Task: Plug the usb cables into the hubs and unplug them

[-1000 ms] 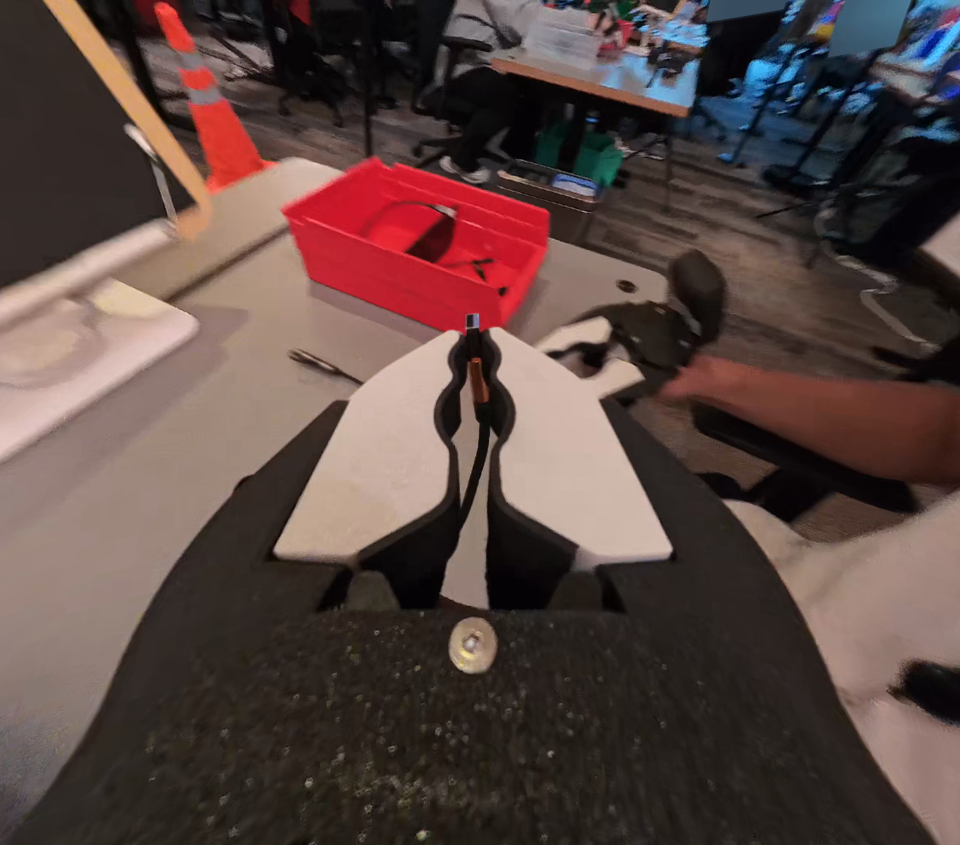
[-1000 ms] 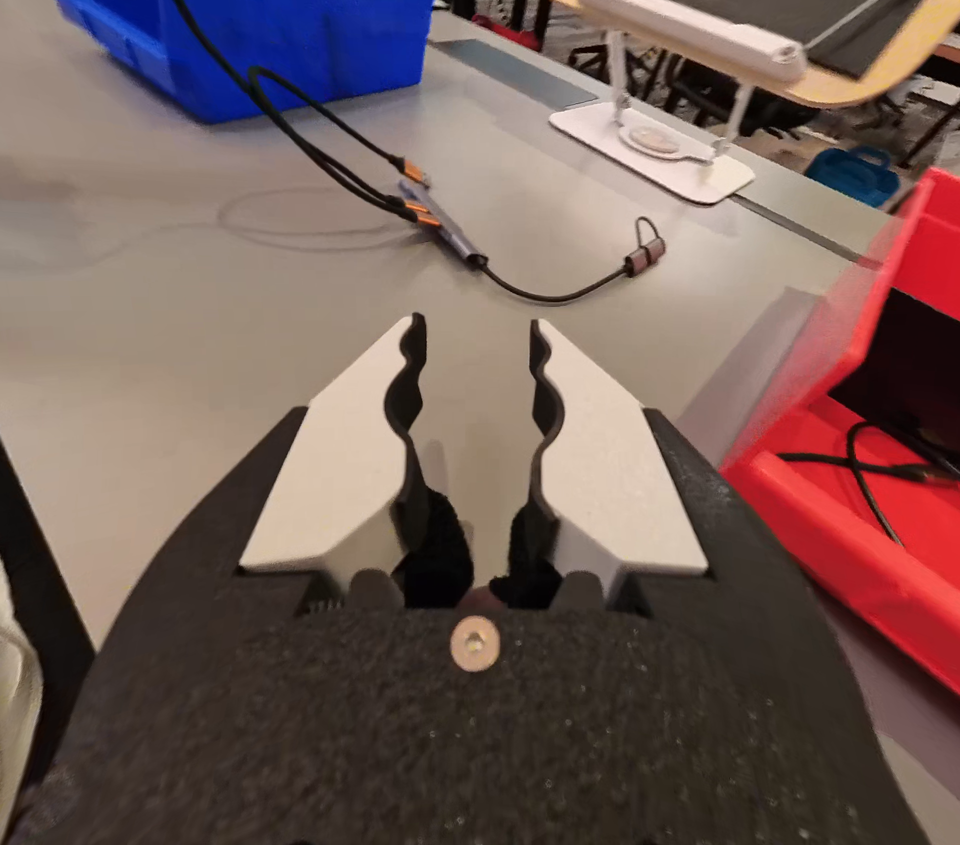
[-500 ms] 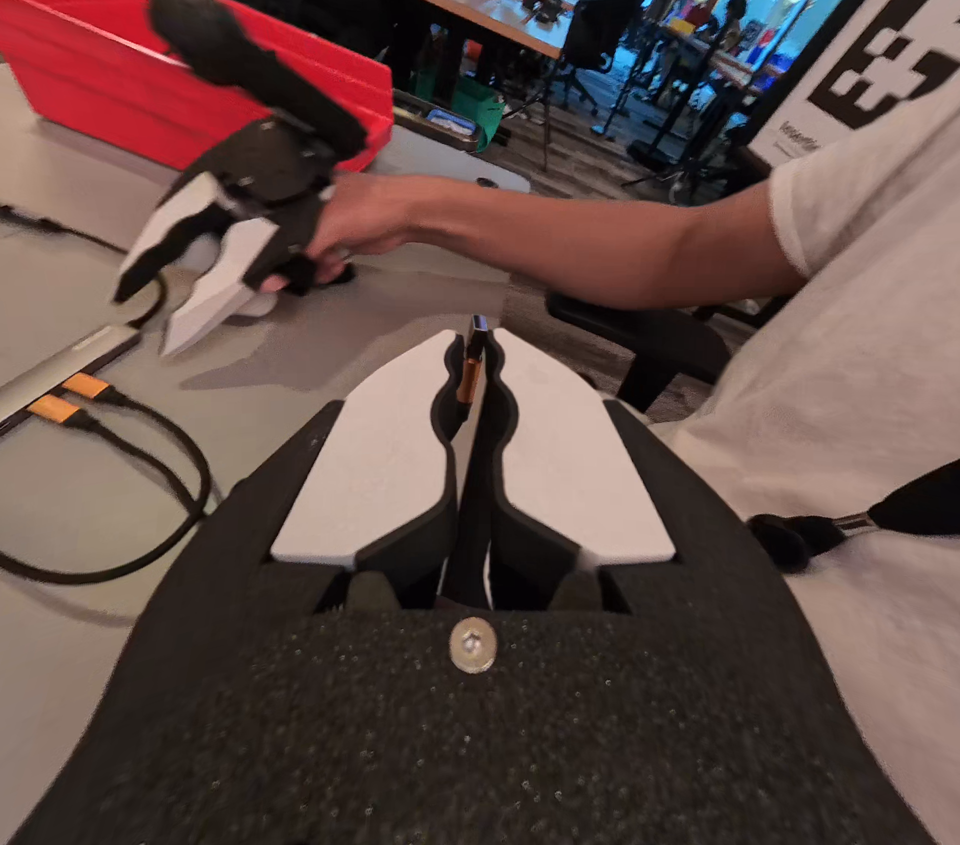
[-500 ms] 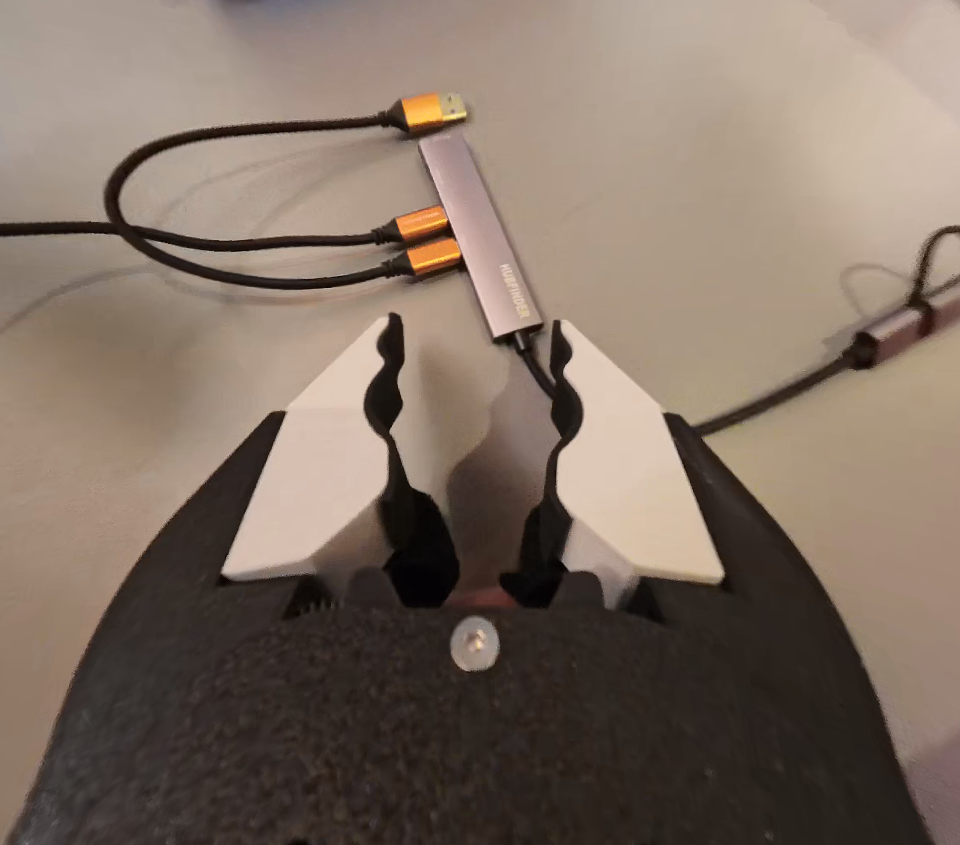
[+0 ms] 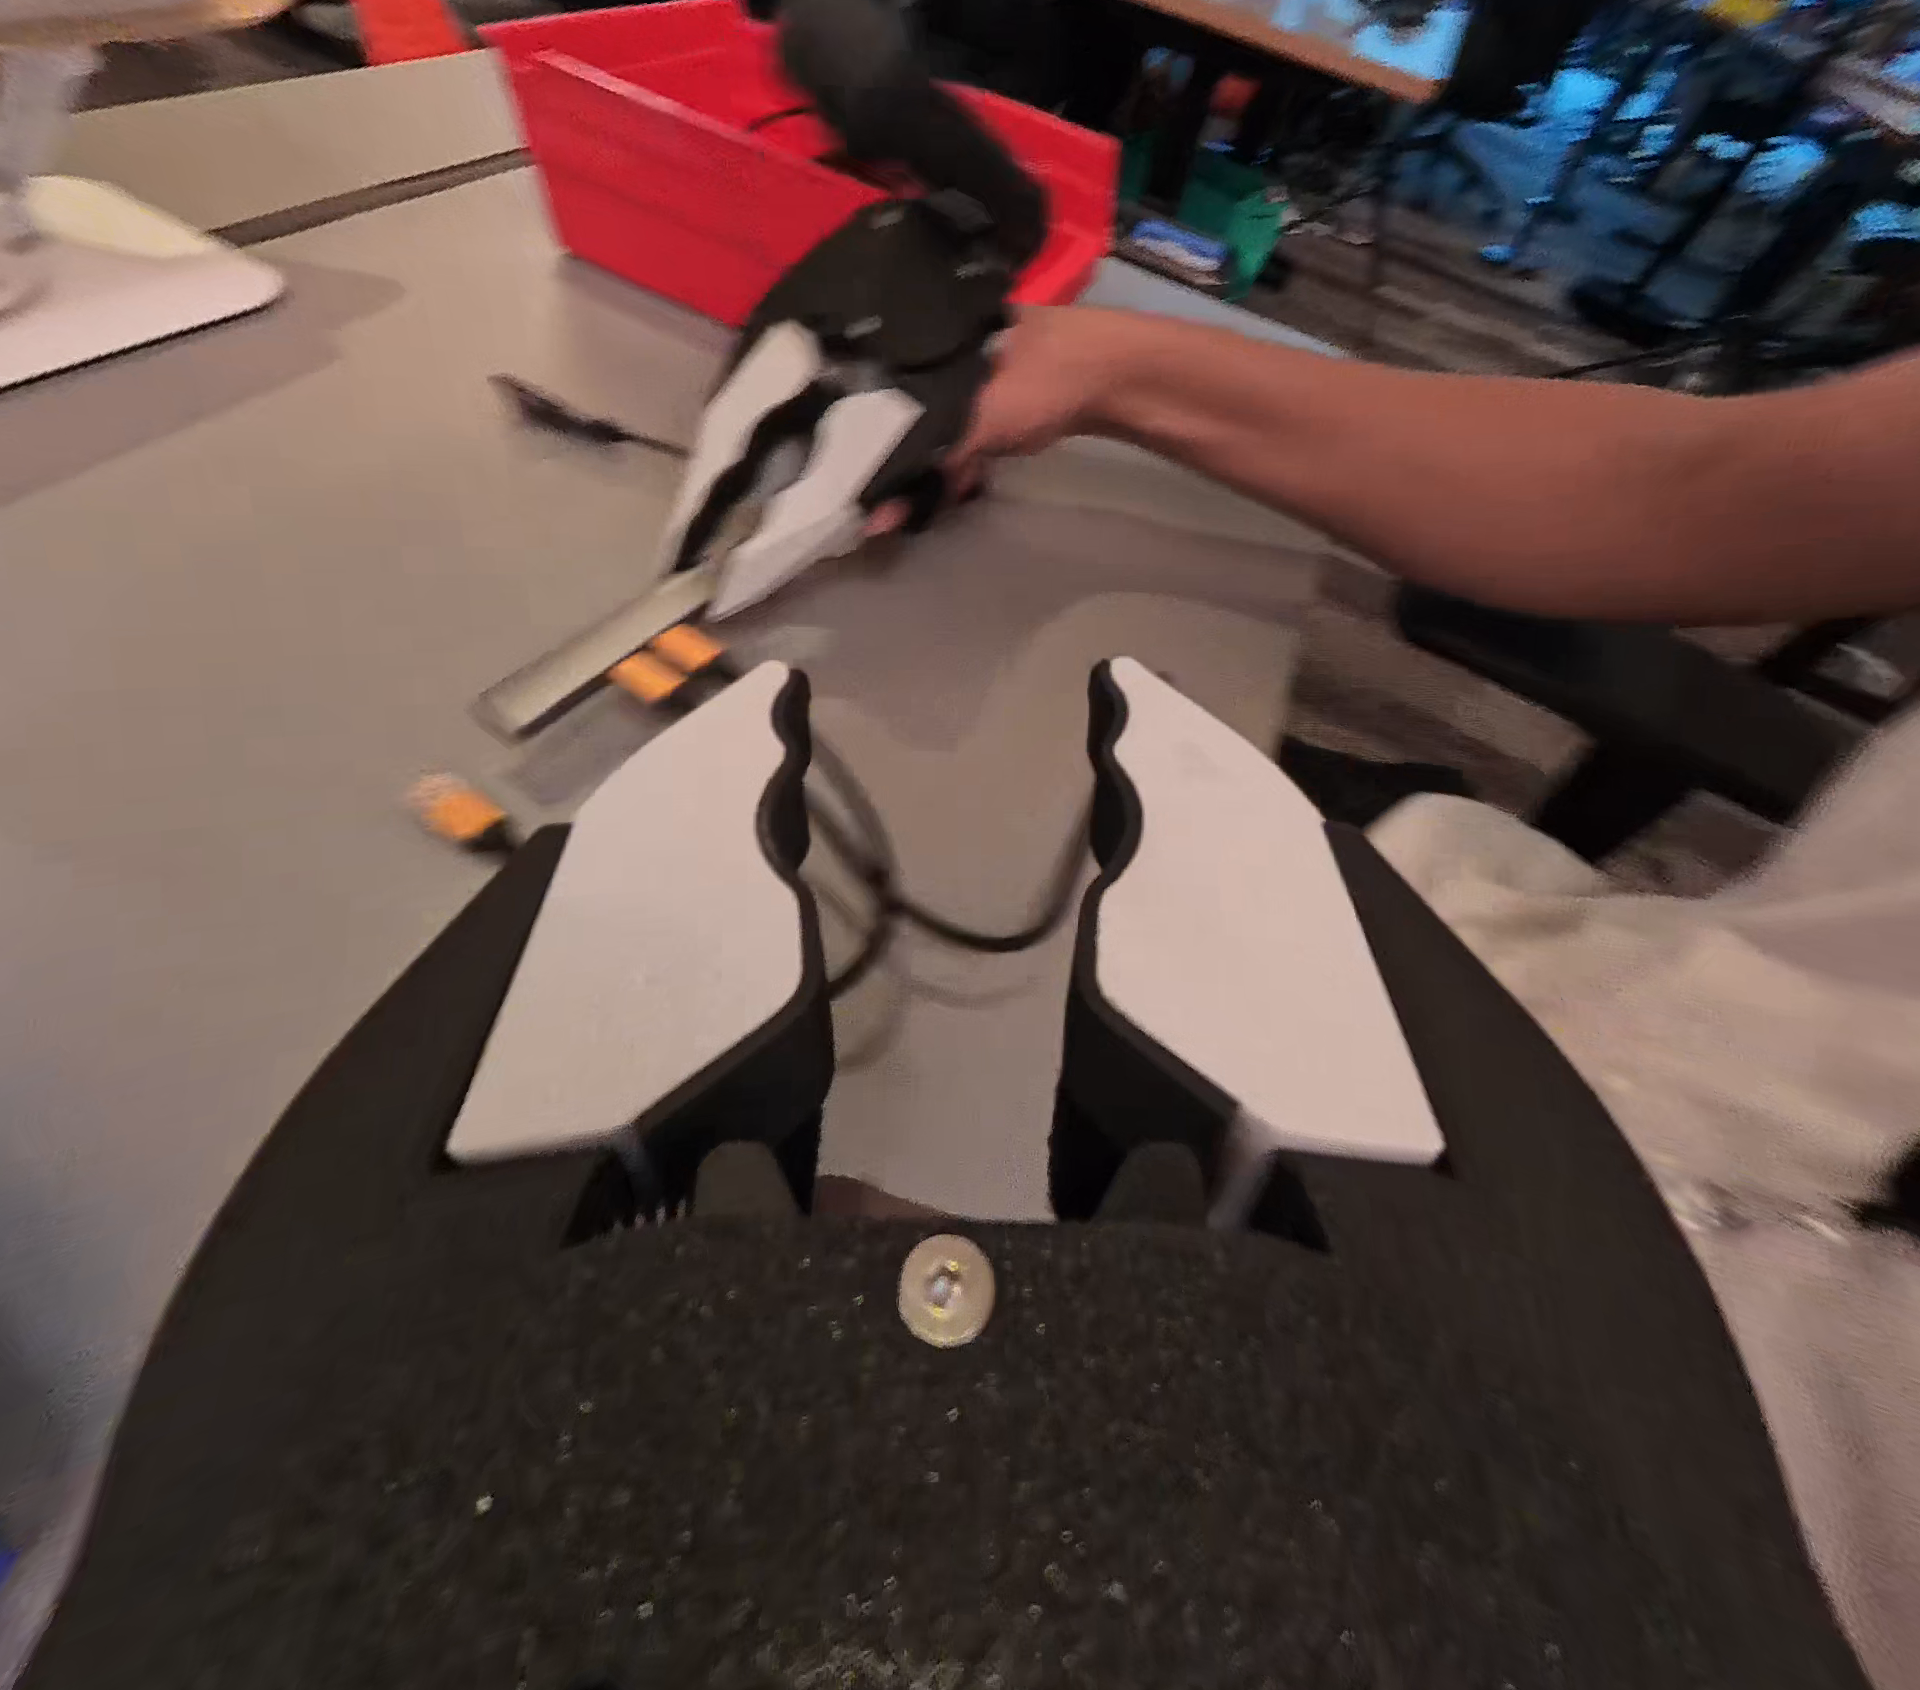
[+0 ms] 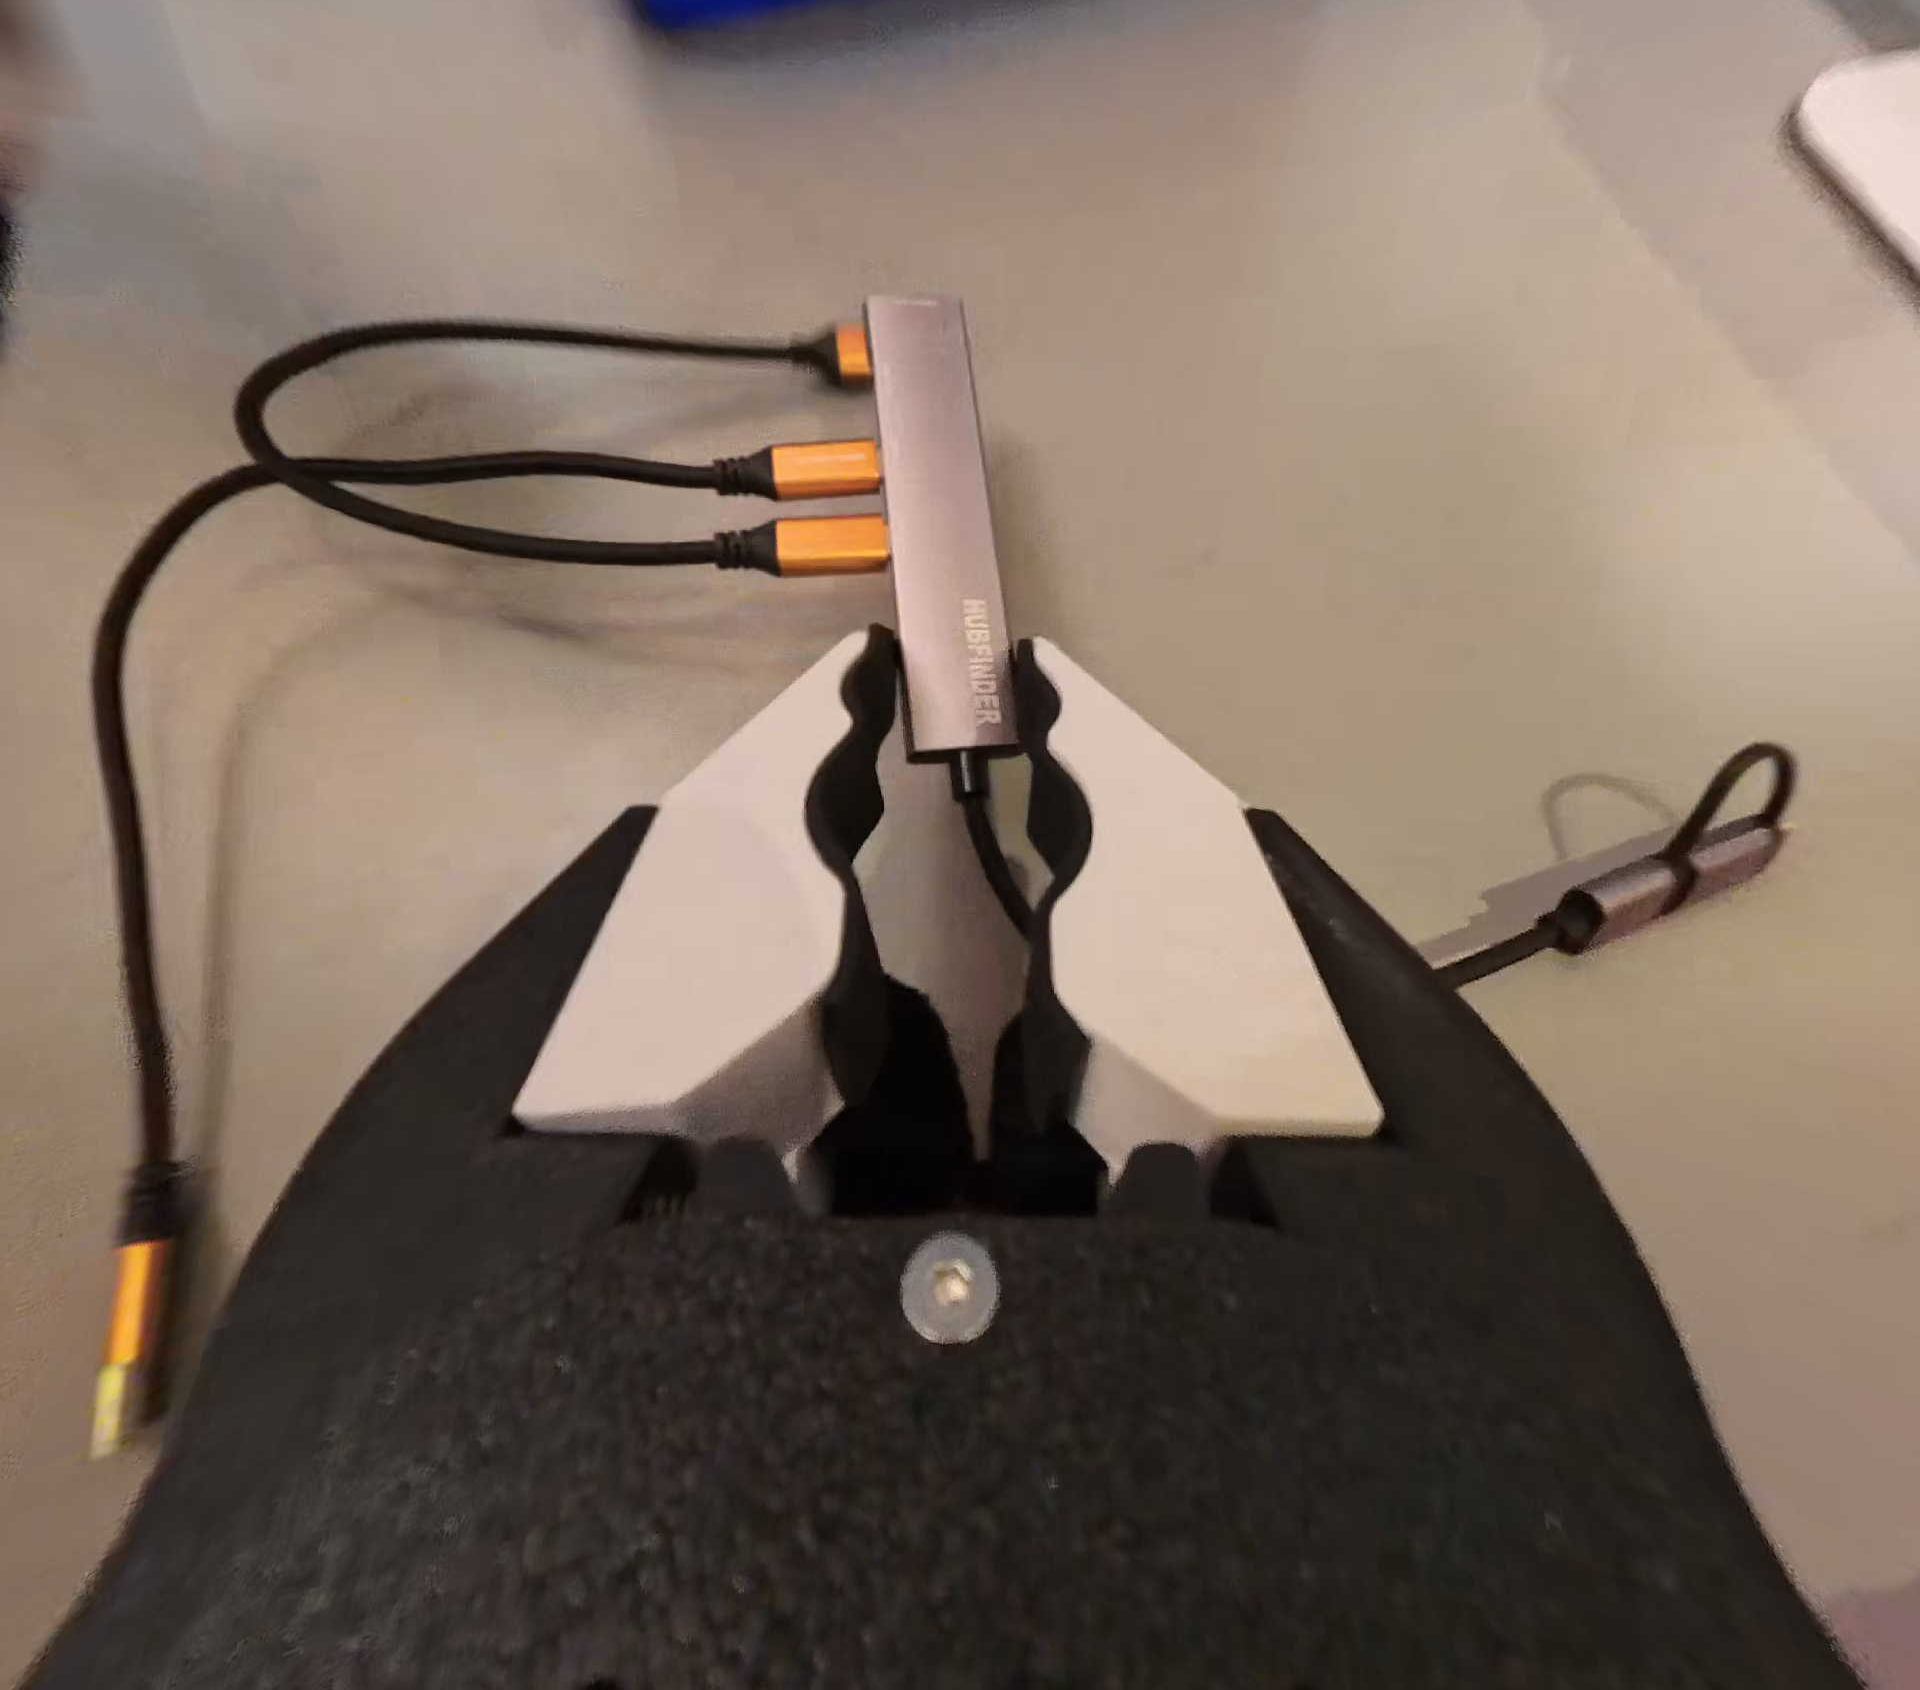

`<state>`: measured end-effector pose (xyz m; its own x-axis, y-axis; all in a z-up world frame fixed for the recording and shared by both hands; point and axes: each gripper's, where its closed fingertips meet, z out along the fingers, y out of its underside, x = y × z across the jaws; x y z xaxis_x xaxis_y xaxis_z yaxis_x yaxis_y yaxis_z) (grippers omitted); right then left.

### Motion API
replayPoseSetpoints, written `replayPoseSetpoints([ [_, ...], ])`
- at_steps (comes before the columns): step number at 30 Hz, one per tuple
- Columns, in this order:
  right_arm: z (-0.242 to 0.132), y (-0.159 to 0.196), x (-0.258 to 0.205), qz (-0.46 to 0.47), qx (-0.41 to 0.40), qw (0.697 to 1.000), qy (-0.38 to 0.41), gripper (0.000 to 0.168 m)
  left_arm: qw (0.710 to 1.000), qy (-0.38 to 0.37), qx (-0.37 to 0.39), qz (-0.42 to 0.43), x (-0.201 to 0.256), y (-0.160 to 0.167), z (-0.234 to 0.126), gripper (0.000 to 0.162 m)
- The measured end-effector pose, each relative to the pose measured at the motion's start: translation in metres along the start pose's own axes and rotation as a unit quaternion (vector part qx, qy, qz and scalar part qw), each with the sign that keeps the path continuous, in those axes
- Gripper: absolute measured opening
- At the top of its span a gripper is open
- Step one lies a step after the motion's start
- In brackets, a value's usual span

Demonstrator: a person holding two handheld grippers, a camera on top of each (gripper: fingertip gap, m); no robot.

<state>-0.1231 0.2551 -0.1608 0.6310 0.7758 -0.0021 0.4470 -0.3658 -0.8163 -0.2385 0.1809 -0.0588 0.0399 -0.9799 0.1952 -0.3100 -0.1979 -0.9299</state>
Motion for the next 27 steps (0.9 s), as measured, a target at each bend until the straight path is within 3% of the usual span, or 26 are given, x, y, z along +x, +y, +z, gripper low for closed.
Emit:
replayPoseSetpoints([
  [5, -0.040, -0.041, -0.025, 0.011, 0.105, 0.992, -0.067, 0.021, 0.998, -0.043, -0.035, 0.000, -0.054, 0.012, 0.019, 0.061],
  [11, -0.061, -0.059, -0.062, 0.003, 0.141, 0.975, -0.172, 0.021, 0.993, 0.112, -0.024, -0.013, -0.032, -0.014, 0.039, 0.054],
  [15, -0.061, -0.058, -0.065, 0.006, 0.139, 0.973, -0.182, 0.021, 0.988, 0.146, -0.050, 0.019, -0.018, -0.011, 0.053, 0.049],
  [18, -0.060, -0.055, -0.062, 0.012, 0.134, 0.974, -0.181, 0.021, 0.987, 0.143, -0.058, 0.031, -0.018, -0.006, 0.060, 0.026],
  [23, -0.058, -0.052, -0.056, 0.015, 0.125, 0.978, -0.164, 0.022, 0.990, 0.124, -0.043, 0.058, -0.020, -0.005, 0.064, 0.025],
  [27, -0.067, -0.064, -0.024, 0.024, 0.145, 0.988, -0.050, 0.031, 0.995, 0.057, -0.012, 0.083, -0.041, -0.013, 0.071, 0.025],
])
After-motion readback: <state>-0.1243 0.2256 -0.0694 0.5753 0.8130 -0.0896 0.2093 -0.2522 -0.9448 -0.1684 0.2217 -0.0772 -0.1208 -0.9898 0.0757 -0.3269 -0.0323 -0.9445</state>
